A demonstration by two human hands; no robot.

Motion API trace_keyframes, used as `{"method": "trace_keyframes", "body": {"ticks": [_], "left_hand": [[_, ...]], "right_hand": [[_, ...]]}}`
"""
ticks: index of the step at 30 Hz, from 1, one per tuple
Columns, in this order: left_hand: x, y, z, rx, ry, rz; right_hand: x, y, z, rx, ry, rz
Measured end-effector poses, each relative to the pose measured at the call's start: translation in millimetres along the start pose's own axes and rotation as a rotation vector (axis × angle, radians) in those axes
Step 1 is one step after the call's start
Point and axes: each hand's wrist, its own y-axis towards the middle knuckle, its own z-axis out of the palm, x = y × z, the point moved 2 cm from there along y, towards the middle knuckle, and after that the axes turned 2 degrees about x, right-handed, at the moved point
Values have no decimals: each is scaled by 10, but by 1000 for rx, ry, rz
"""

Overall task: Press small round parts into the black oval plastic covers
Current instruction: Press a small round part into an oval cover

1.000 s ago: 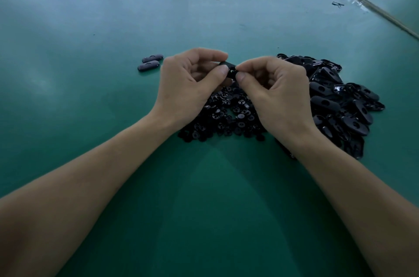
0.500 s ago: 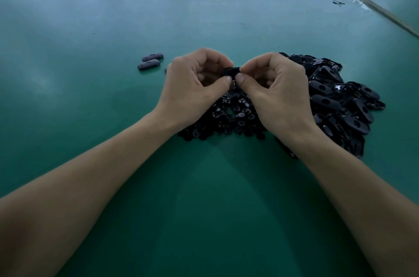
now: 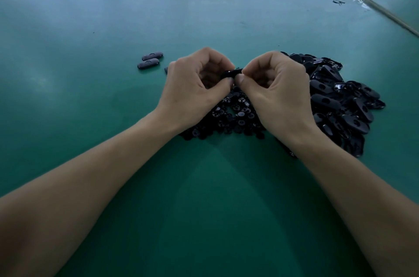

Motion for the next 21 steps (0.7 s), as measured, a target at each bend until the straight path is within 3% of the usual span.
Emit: {"method": "trace_keyframes", "body": {"ticks": [14,21], "left_hand": [[-2,9,-2,-53,87,3],[2,14,-2,-26,23,-12]], "right_hand": [[56,-47,11,-4,-137,-109],[-6,-26,11,21,-212,-134]]}}
